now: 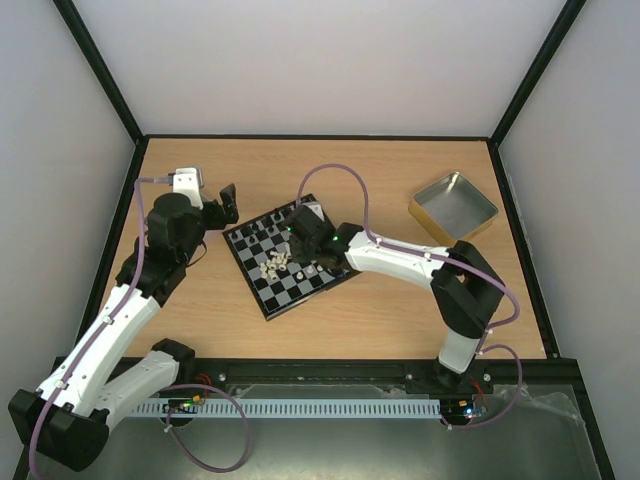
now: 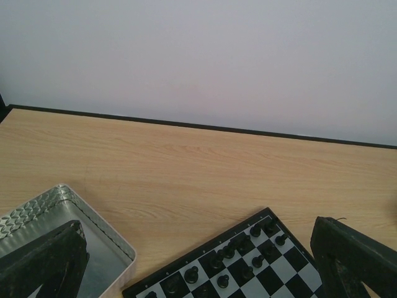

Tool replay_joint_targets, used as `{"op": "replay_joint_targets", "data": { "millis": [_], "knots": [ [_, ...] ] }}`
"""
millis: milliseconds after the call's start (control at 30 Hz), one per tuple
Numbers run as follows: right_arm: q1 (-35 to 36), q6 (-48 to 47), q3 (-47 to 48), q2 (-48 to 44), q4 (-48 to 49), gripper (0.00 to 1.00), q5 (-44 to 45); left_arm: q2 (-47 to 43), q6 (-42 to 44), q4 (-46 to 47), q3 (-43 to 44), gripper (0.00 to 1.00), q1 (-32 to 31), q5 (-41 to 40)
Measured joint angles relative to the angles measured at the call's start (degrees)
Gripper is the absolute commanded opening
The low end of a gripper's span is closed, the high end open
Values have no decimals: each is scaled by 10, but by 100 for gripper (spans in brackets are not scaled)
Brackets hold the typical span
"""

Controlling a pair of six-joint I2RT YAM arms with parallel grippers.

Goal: Set up the chess pieces on the board
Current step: Pick up the chess piece from the chessboard.

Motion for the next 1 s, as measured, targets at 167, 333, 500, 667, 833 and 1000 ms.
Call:
{"op": "replay_joint_targets", "data": {
  "millis": [167,333,500,667,833,1000],
  "knots": [
    [-24,22,35,43,3,35,1,0,0,0,0,99,0,0],
    [-28,35,55,88,3,37,0,0,0,0,0,99,0,0],
    [-28,39,63,113,0,40,-4,0,0,0,0,99,0,1],
    [-28,39,68,130,0,39,-10,1,0,0,0,99,1,2],
    [-28,38,74,143,0,35,-14,1,-1,0,0,99,0,5],
    [-28,37,74,153,-2,29,-14,2,-5,0,0,99,0,10]
  ]
}}
